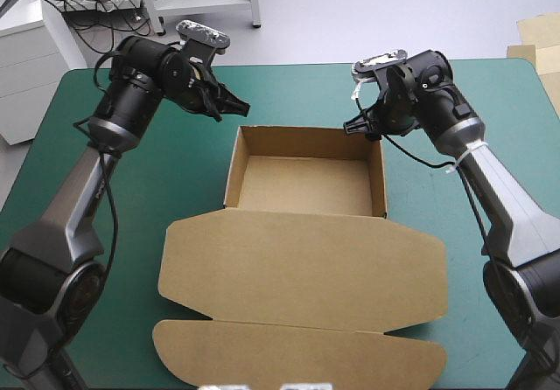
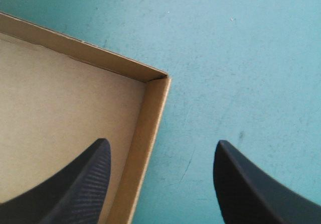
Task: Fold the box
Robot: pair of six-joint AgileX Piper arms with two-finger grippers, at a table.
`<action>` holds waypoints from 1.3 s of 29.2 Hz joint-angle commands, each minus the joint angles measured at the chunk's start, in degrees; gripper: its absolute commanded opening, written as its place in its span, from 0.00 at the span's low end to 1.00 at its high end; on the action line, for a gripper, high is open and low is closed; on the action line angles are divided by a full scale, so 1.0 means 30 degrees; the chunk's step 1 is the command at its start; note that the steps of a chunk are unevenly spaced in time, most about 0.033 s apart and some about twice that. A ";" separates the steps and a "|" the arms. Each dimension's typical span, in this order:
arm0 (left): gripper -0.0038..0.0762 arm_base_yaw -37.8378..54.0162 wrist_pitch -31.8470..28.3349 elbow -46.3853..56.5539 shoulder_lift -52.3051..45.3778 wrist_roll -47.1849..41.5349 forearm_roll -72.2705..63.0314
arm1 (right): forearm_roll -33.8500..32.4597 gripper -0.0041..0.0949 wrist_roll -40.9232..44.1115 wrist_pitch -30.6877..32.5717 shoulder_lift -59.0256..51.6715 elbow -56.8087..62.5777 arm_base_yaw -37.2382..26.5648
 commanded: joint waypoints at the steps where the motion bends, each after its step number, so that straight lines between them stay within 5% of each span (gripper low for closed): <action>1: 0.04 -0.0130 0.0695 -0.0001 -0.2526 0.0605 -0.0016 | 0.0823 0.60 -0.0248 0.0221 -0.1160 -0.0611 -0.0072; 14: 0.04 -0.0130 0.0531 0.8843 -1.0081 0.0724 0.0680 | 0.2140 0.60 0.0415 0.0221 -0.1249 -0.0611 -0.0072; 32: 0.04 -0.0095 -0.5787 2.4307 -1.9619 -0.1933 0.1581 | 0.0541 0.60 0.1425 0.0221 -0.0437 0.0078 -0.0072; 38: 0.04 -0.0095 -0.5824 2.6901 -2.2313 -0.1328 0.1581 | 0.0080 0.60 0.1509 0.0221 -0.0062 0.2594 -0.0436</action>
